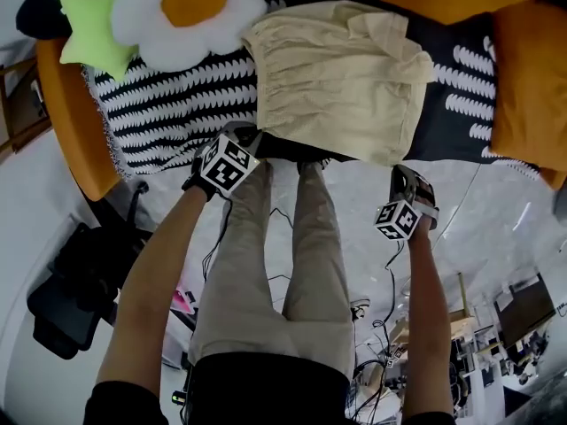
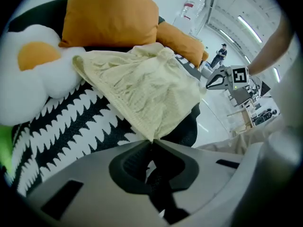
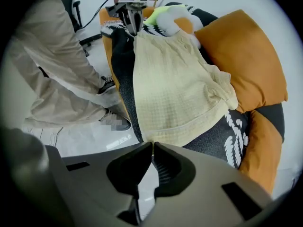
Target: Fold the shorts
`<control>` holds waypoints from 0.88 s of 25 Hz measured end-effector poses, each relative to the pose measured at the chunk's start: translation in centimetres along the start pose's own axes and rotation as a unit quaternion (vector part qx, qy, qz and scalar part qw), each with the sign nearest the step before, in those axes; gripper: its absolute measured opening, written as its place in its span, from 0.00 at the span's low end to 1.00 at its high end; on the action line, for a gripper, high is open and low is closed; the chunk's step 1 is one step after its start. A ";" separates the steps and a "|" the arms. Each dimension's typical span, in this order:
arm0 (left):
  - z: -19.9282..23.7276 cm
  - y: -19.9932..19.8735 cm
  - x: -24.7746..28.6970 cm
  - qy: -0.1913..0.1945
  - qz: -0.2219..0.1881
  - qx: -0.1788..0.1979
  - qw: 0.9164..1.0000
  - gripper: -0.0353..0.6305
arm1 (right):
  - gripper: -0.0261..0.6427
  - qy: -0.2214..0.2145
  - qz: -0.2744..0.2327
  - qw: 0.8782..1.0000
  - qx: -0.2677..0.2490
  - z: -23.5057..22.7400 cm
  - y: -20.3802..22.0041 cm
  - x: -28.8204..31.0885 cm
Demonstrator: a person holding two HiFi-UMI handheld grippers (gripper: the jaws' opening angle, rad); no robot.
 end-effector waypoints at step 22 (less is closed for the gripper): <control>-8.4 6.7 -10.8 0.100 0.002 -0.041 0.994 0.09 | 0.08 -0.024 -0.027 0.999 0.014 -0.4 2.7 -14.8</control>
Point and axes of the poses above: the fingertips, and each gripper's own axes: x forward along the fingers, z to its left, y out of its underside, the point moved 4 cm from there along -x, backward along the fingers, and after that the axes turned 12 degrees about -x, right-handed, at the moved point
